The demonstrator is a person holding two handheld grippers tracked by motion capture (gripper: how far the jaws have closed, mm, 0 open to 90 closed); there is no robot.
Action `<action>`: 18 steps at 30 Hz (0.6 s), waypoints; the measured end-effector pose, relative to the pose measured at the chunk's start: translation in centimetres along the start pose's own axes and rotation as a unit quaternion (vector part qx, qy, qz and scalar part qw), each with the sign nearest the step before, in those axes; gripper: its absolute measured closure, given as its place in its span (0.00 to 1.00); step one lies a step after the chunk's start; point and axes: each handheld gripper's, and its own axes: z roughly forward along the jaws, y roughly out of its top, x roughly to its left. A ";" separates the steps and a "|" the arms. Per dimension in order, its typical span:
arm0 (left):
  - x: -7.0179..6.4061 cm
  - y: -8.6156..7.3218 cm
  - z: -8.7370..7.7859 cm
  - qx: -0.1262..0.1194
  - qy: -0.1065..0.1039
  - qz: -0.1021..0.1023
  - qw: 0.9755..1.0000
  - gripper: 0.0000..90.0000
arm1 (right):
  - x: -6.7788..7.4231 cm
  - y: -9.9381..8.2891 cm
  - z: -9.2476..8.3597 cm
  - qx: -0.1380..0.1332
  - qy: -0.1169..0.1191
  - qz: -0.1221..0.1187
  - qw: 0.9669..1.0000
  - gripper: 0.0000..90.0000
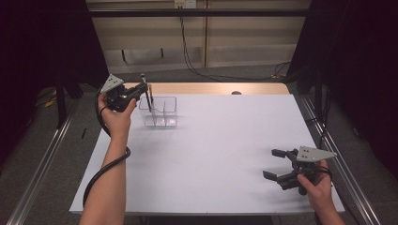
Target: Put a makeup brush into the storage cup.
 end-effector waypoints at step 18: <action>0.0 -0.8 0.2 0.008 -0.001 -0.005 1.000 0.93 | 0.0 0.0 0.0 -0.001 0.000 0.000 1.000 0.07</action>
